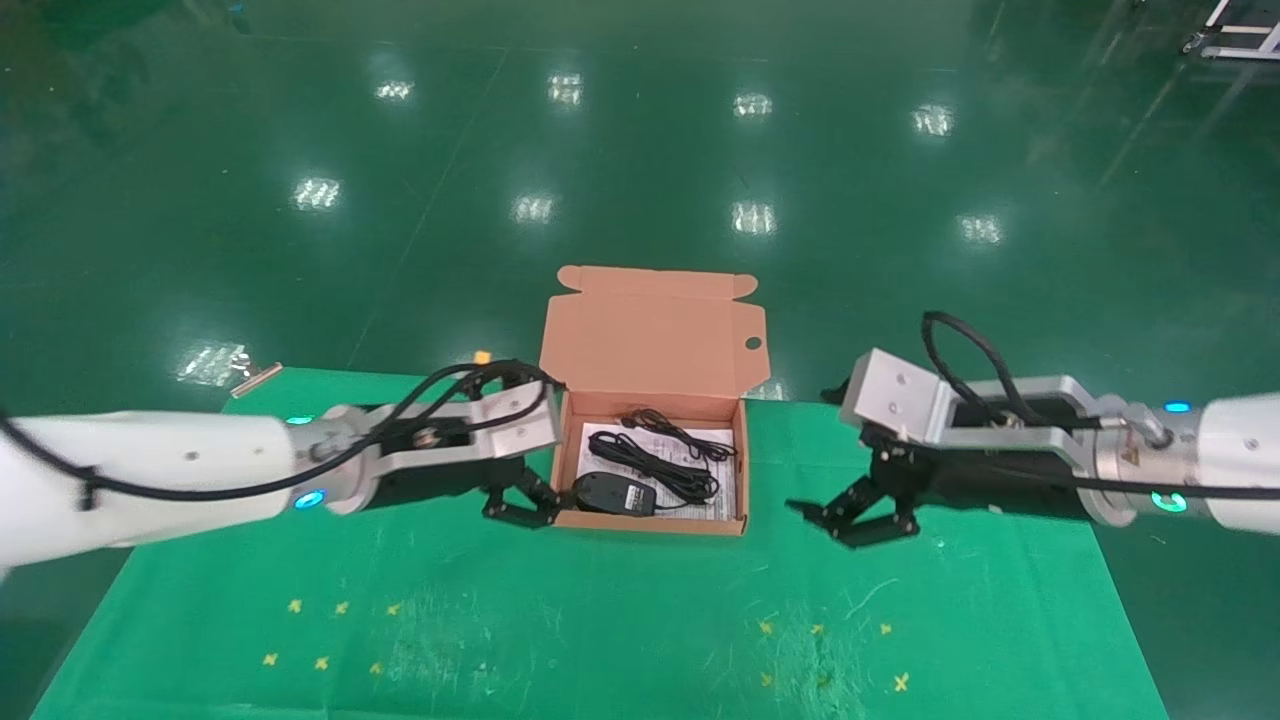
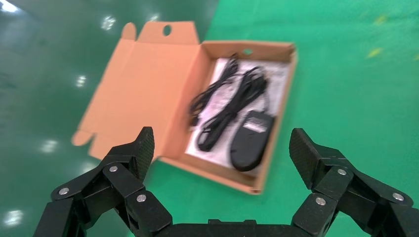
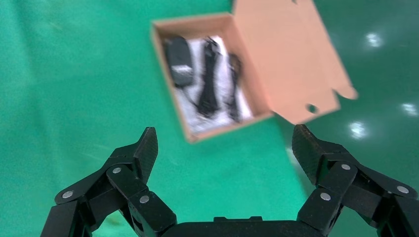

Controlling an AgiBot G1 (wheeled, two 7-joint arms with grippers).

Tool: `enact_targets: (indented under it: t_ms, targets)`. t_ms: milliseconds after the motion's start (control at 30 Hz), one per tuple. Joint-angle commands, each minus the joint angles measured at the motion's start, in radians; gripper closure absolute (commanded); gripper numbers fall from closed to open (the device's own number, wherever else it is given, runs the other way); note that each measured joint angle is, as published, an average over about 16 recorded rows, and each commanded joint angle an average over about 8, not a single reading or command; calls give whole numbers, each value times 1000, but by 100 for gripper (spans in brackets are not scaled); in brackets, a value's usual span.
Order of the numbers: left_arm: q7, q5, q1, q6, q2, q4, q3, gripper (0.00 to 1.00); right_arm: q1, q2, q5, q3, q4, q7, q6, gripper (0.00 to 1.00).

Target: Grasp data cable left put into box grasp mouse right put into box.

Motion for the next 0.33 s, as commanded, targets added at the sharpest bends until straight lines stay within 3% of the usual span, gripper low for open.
enact_targets:
  t_ms: [33, 333]
  targets:
    - [2, -59, 13, 29, -24, -6, -18, 0, -19, 8, 49, 20, -2, -15, -19, 0]
    - [11, -278, 63, 137, -111, -27, -85, 0, -88, 37, 230, 93, -10, -70, -90, 0]
